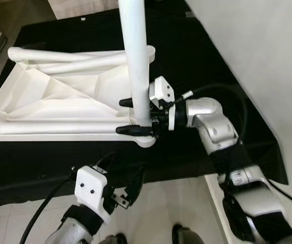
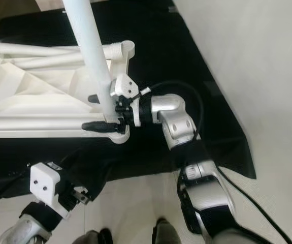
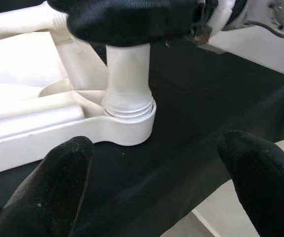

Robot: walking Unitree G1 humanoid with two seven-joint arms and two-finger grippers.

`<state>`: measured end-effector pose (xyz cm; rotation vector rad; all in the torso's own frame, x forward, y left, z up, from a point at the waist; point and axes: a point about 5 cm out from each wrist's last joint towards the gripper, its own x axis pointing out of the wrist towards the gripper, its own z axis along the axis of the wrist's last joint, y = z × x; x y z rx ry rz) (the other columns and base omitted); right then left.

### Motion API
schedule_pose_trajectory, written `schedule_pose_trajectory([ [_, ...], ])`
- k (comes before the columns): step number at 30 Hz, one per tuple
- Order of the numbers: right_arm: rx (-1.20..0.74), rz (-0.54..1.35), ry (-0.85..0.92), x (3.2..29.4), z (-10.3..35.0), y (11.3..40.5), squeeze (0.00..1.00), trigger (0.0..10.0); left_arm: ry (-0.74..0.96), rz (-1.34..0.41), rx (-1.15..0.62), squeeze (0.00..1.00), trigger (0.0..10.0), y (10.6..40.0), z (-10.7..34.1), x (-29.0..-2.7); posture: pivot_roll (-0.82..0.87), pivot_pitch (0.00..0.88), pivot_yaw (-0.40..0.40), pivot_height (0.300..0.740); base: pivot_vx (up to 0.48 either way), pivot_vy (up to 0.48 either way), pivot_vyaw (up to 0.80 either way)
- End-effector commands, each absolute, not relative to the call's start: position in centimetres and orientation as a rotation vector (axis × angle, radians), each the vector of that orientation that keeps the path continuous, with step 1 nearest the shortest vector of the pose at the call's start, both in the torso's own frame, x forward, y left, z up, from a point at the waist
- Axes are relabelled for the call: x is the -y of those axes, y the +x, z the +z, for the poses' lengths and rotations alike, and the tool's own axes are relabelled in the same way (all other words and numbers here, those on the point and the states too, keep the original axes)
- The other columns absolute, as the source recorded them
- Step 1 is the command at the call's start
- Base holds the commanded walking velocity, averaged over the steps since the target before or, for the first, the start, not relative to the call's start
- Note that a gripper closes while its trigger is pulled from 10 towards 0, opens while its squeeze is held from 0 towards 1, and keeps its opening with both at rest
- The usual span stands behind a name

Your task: Building children table

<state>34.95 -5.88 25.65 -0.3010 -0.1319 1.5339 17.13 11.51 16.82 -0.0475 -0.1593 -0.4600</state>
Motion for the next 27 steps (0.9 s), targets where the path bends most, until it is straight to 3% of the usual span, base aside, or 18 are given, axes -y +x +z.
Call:
schedule_pose_trajectory([
  [1,0.148,1.606,-0.304,4.6,25.7,34.6,0.0,10.0,-0.046,-0.461,0.144,0.0,10.0,16.8,16.7,-11.5,0.05,0.267,0.05,0.74,0.0,0.0,0.0],
  [3,0.15,1.627,-0.306,4.6,25.9,34.7,0.0,10.0,-0.046,-0.46,0.143,0.0,10.0,16.8,16.7,-11.5,0.05,0.267,0.05,0.74,0.0,0.0,0.0],
  [4,0.155,1.644,-0.302,4.6,26.1,34.9,0.0,0.0,-0.047,-0.461,0.142,0.0,10.0,16.7,16.7,-11.5,0.05,0.265,0.053,0.74,0.0,0.0,0.0],
  [11,0.166,1.697,-0.276,4.8,26.8,35.3,0.0,0.0,-0.047,-0.462,0.138,0.0,10.0,16.6,16.7,-11.5,0.05,0.261,0.058,0.74,0.0,0.0,0.0],
  [15,0.195,1.627,-0.284,5.3,26.8,35.7,0.0,0.0,-0.049,-0.464,0.136,0.0,10.0,16.7,16.6,-11.4,0.04,0.255,0.054,0.74,0.0,0.0,0.0],
  [20,0.234,1.317,-0.216,7.3,25.1,35.2,0.0,0.0,-0.053,-0.46,0.141,0.0,10.0,16.7,16.7,-11.3,0.02,0.261,0.042,0.74,0.0,0.0,0.0],
  [22,0.204,1.052,-0.149,7.4,23.4,33.9,0.0,0.0,-0.053,-0.461,0.142,0.0,10.0,16.7,16.7,-11.3,0.02,0.262,0.041,0.74,0.0,0.0,0.0],
  [23,0.204,1.052,-0.149,7.4,23.4,33.9,0.0,0.0,-0.053,-0.461,0.142,0.0,10.0,16.7,16.7,-11.3,0.02,0.262,0.041,0.74,0.0,0.0,0.0],
  [24,0.18,0.806,-0.131,7.8,22.7,33.3,0.0,0.0,-0.053,-0.462,0.142,0.0,10.0,16.7,16.7,-11.4,0.02,0.261,0.033,0.74,0.0,0.0,0.0],
  [25,0.18,0.806,-0.131,7.8,22.7,33.3,0.0,0.0,-0.053,-0.462,0.142,0.0,10.0,16.7,16.7,-11.4,0.02,0.261,0.033,0.74,0.0,0.0,0.0],
  [26,0.113,0.522,-0.079,9.1,21.6,32.6,0.0,0.0,-0.052,-0.462,0.142,0.0,10.0,16.8,16.6,-11.5,0.02,0.262,0.035,0.74,0.0,0.0,0.0],
  [27,0.113,0.522,-0.079,9.1,21.6,32.6,0.0,0.0,-0.052,-0.462,0.142,0.0,10.0,16.8,16.6,-11.5,0.02,0.262,0.035,0.74,0.0,0.0,0.0],
])
